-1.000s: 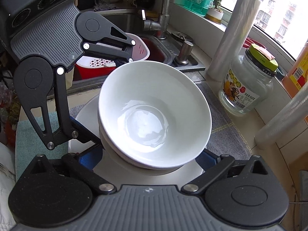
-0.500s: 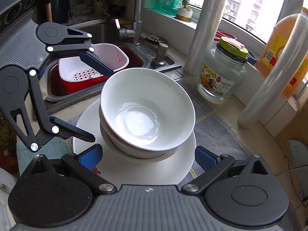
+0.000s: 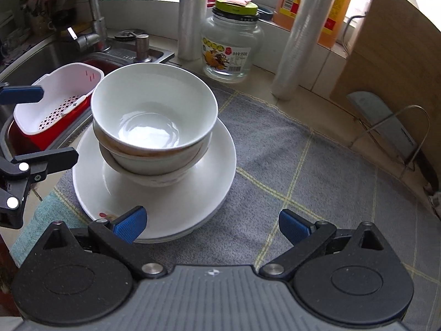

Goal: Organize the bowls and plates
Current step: 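Open both grippers and withdraw them from the bowls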

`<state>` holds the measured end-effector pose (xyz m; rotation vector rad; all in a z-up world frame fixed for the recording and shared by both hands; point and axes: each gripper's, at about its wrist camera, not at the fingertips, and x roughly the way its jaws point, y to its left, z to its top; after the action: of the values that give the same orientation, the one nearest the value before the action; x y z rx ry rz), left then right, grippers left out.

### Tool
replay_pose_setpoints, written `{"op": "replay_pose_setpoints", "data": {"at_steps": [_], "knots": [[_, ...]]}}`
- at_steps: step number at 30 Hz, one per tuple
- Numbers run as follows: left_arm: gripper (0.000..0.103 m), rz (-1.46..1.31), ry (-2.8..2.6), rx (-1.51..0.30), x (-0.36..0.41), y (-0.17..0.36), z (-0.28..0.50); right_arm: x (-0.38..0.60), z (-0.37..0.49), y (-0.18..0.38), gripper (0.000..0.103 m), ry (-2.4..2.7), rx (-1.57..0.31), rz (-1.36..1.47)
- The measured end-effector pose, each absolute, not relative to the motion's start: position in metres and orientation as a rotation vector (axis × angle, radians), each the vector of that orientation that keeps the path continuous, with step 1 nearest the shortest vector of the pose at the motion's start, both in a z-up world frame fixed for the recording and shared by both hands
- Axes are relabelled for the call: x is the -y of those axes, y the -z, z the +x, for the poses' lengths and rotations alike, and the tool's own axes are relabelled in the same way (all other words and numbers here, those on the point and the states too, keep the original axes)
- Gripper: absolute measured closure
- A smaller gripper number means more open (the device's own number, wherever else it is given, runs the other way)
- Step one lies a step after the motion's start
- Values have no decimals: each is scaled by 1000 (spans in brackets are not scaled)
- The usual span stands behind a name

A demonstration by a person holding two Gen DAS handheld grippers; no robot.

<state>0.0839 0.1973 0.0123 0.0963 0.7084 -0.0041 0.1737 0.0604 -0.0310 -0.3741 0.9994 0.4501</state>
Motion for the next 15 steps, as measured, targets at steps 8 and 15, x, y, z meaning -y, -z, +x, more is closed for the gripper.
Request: {"op": "replay_pose_setpoints", "data": {"at_steps": [8, 15], "knots": [[3, -18, -182, -783, -162, -24, 46, -38, 139, 16, 0, -411, -985, -363], [3, -27, -225, -753, -124, -46, 9, -16, 103, -8, 0, -409, -960, -304]]}}
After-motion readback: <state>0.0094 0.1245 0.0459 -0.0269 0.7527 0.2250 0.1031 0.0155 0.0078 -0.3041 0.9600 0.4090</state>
